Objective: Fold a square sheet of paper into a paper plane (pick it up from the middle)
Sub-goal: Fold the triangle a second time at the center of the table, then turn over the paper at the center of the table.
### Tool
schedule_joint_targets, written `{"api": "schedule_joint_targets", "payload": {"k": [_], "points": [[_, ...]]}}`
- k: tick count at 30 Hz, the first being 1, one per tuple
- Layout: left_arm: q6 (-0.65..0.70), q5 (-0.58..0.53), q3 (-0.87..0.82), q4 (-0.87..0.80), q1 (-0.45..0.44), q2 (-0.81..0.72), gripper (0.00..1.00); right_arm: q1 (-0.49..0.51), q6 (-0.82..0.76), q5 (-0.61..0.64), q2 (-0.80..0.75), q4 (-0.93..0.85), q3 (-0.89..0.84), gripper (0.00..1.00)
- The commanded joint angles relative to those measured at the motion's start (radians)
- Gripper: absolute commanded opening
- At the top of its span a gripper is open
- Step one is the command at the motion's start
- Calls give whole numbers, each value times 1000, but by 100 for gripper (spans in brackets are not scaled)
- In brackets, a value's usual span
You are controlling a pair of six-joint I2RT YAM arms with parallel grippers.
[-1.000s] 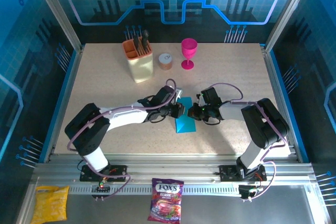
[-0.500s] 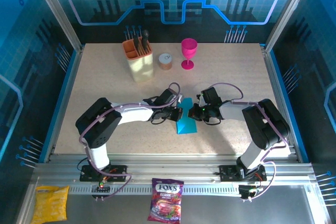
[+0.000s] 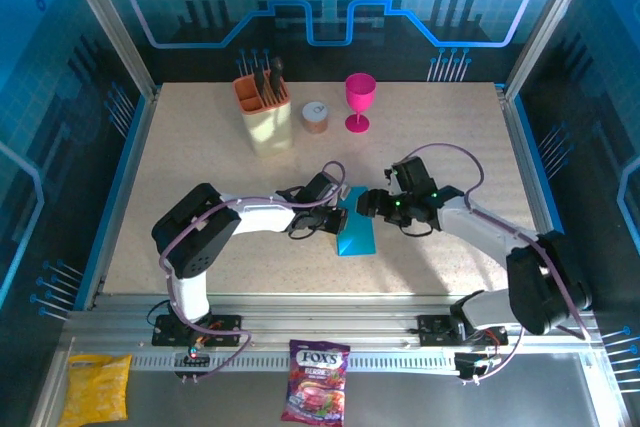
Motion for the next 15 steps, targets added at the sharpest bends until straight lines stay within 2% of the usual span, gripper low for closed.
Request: {"api": "schedule_joint_targets", "payload": {"k": [1,4,8,15], "points": [[8,-8,-35,5,7,-2,7,13,-14,90,-36,-107,-61,75],[9,-4,-45,12,7,-6,6,13,6,44,-64,-56,-131,73],[11,3,-48,11,6,-11,6,23,46,-44,-84,79,-227,64],[14,5,-53,14,6,-6,6,65,90,-27,-47,160,-257,49]]}}
